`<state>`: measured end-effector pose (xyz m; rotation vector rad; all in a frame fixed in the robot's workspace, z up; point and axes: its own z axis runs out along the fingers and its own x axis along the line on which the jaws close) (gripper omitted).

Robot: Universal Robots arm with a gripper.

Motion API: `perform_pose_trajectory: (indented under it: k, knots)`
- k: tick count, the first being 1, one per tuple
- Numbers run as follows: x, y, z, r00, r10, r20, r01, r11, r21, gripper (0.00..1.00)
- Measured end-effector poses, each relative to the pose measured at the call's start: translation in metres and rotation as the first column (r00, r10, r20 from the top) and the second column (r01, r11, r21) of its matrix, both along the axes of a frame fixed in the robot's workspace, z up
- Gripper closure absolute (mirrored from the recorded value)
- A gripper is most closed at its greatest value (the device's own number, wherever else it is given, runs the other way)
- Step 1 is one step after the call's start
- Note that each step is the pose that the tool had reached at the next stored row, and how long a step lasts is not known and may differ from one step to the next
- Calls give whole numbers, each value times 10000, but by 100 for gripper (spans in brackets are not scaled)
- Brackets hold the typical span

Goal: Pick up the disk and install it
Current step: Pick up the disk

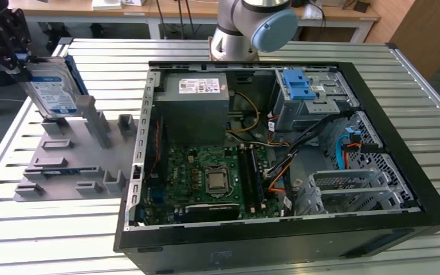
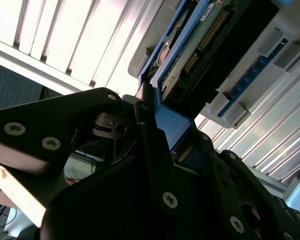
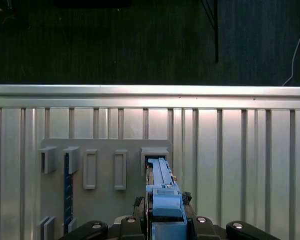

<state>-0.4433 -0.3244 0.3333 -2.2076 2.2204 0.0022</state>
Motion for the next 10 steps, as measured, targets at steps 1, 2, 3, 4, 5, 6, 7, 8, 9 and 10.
perform_pose_trajectory:
  k: [1, 2, 3, 4, 5, 6, 7, 8, 9, 10]
  knots:
    - [0, 0, 7, 10000, 0, 0, 0, 10000, 1, 64]
    - [0, 0, 14, 10000, 0, 1, 0, 10000, 2, 64]
    - [0, 0, 21, 10000, 0, 0, 0, 10000, 2, 64]
    - [0, 0, 28, 10000, 0, 1, 0, 10000, 3, 64]
    - [0, 0, 34, 10000, 0, 1, 0, 10000, 3, 64]
    - [0, 0, 41, 10000, -1, 2, 0, 10000, 4, 64]
    - [0, 0, 47, 10000, 0, 2, 0, 10000, 4, 64]
    - [0, 0, 53, 10000, 0, 3, 0, 10000, 4, 64]
    - [0, 0, 61, 10000, 0, 2, 0, 10000, 5, 64]
    - [0, 0, 67, 10000, 0, 2, 0, 10000, 4, 64]
